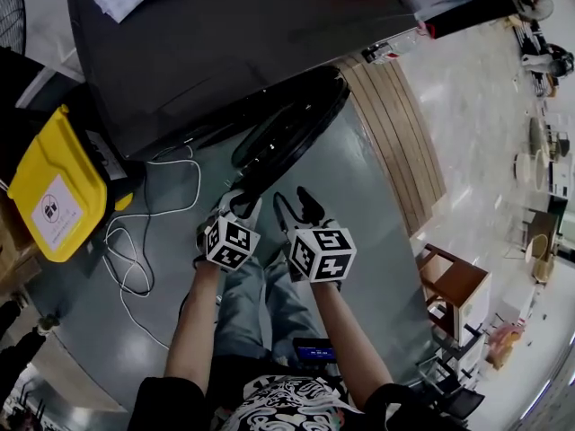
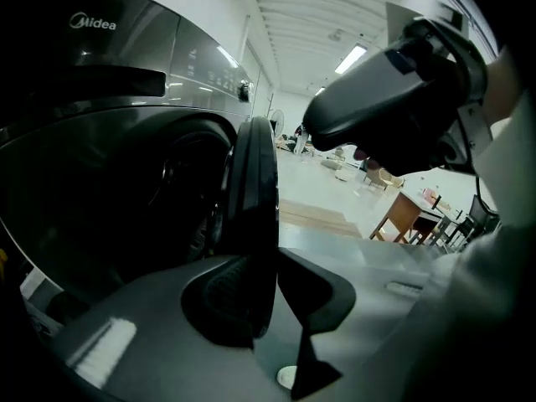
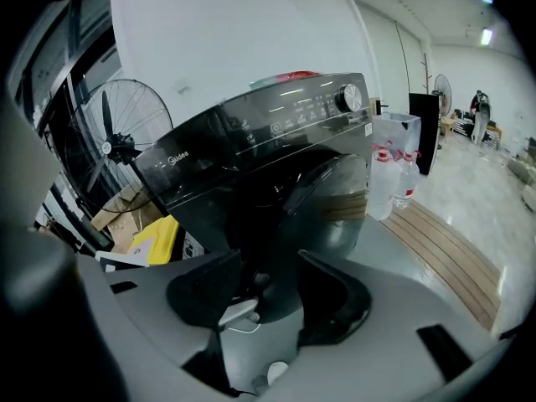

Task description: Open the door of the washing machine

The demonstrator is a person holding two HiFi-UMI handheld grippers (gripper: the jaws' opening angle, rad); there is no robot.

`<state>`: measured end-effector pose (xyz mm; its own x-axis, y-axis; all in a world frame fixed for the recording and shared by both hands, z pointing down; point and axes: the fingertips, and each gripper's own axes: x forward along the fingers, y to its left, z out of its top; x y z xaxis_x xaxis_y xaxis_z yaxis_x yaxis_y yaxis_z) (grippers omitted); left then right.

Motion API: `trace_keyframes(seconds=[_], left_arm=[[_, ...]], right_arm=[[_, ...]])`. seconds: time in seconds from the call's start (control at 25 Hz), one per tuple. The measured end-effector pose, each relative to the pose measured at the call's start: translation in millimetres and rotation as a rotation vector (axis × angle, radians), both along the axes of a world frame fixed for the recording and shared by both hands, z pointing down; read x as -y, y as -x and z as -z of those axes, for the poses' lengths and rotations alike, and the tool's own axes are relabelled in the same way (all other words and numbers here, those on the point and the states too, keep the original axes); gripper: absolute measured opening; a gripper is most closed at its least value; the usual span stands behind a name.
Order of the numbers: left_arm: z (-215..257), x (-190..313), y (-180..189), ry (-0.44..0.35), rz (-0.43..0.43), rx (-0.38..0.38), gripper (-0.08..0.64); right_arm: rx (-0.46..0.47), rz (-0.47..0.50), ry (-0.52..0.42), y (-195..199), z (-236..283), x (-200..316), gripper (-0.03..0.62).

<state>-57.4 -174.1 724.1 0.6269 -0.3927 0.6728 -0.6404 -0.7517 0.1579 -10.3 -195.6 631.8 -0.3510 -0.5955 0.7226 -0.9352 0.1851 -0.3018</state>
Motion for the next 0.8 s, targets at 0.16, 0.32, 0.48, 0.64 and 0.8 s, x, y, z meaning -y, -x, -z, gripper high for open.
trace_keyframes(seconds=[0.16,0.32,0.48,0.64,0.8], left_arm=[[9.6,-13.4,-10.5,0.011,0.008,-0.074,0.145],[15.2,-22.7,11.3,0.026,0.074,-0.119,0.186],[12.9,-27.3,30.9,0.035,0.128,-0.105,0.165],[17.0,-19.3,39.4,0.029,0.197,-0.117,0.143],[20.6,-10.8,40.1,0.030,0.269,-0.153,0.143]], right_arm=[[-0.060,-0.048,0.022,-7.0,-16.2,3.1,0.210],[-0.107,-0.082,0.024,-6.9,-25.0,13.7,0.245],[-0.168,-0.085,0.021,-16.0,-30.8,14.7,0.210],[-0.170,-0.066,0.032,-22.5,-31.1,8.8,0.203],[-0.194,-0.062,0.048,-36.7,-32.5,-1.7,0.193]])
